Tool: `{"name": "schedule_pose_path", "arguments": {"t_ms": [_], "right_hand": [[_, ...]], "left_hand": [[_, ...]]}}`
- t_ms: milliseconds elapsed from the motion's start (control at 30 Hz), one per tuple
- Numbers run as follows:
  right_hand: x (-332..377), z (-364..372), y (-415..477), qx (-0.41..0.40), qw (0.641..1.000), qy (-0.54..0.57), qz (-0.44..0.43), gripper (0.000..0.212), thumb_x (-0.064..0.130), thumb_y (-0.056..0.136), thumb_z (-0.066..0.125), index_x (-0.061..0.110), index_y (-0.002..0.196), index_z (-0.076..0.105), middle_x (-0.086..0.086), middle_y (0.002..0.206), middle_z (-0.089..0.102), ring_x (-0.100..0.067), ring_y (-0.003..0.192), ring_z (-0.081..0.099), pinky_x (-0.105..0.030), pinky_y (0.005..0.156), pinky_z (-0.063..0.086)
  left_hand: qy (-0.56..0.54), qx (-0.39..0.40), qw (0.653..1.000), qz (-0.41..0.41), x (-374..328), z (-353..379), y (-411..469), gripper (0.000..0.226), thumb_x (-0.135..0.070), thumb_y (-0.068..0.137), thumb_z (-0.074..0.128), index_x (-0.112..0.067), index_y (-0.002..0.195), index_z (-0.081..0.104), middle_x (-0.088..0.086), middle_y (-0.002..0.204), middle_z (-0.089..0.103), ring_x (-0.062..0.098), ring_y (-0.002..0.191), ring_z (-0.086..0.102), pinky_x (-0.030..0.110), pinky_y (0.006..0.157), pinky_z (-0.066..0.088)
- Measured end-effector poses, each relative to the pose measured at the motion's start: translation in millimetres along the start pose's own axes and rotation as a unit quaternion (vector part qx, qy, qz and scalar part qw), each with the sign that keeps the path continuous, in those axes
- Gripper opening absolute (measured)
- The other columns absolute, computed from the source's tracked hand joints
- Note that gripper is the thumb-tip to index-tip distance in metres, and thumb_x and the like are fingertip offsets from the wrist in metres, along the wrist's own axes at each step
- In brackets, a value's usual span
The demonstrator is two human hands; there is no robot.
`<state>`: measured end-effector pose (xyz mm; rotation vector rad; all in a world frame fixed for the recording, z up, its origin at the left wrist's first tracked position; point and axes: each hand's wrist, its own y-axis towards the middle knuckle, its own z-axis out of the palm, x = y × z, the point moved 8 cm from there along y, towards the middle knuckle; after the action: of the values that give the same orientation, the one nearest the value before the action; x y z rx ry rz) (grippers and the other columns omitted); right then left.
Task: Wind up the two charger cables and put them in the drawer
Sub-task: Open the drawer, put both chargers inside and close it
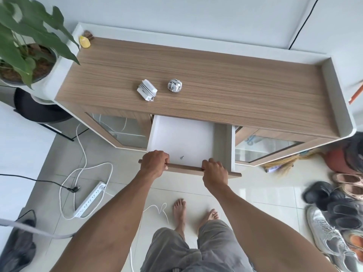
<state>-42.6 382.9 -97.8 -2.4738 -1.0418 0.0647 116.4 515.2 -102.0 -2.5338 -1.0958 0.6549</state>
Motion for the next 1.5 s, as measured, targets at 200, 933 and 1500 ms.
{"name": "schedule_pose_path", "arguments": {"t_ms": [200, 933, 1500], "right_hand": [[-4.3, 0.4, -1.2, 0.019, 1.0, 0.004, -0.016, 0.034, -0.005, 0.085, 0.046, 0.017, 0.107, 0.06, -0.002, 0.108, 0.057, -0.026, 0.107, 0.054, -0.036, 0.083, 0.048], [70.2, -189.6, 96.8, -0.059, 0.985, 0.064, -0.151, 0.034, 0.031, 0.098, 0.036, 0.012, 0.11, 0.061, -0.016, 0.113, 0.063, -0.036, 0.102, 0.06, -0.033, 0.073, 0.04], [124.9, -171.5, 240.8, 0.029, 0.981, 0.189, -0.03, 0.059, 0.035, 0.09, 0.059, 0.013, 0.14, 0.036, -0.015, 0.138, 0.044, -0.032, 0.126, 0.045, -0.039, 0.099, 0.04]], "left_hand": [[0.023, -0.016, 0.999, -0.02, -7.3, -1.7, -11.6, 0.02, -0.008, 0.084, 0.063, -0.02, 0.099, 0.07, -0.002, 0.1, 0.073, 0.026, 0.098, 0.064, 0.028, 0.066, 0.03], [-0.059, -0.149, 0.985, -0.057, -69.4, -162.9, 43.3, 0.012, -0.028, 0.087, 0.055, -0.021, 0.092, 0.064, 0.002, 0.1, 0.071, 0.028, 0.096, 0.065, 0.032, 0.076, 0.047], [-0.174, -0.116, 0.968, -0.141, 69.7, -174.8, 152.4, 0.105, -0.047, 0.066, 0.08, -0.014, 0.146, 0.02, 0.013, 0.144, 0.033, 0.034, 0.132, 0.036, 0.047, 0.102, 0.04]]}}
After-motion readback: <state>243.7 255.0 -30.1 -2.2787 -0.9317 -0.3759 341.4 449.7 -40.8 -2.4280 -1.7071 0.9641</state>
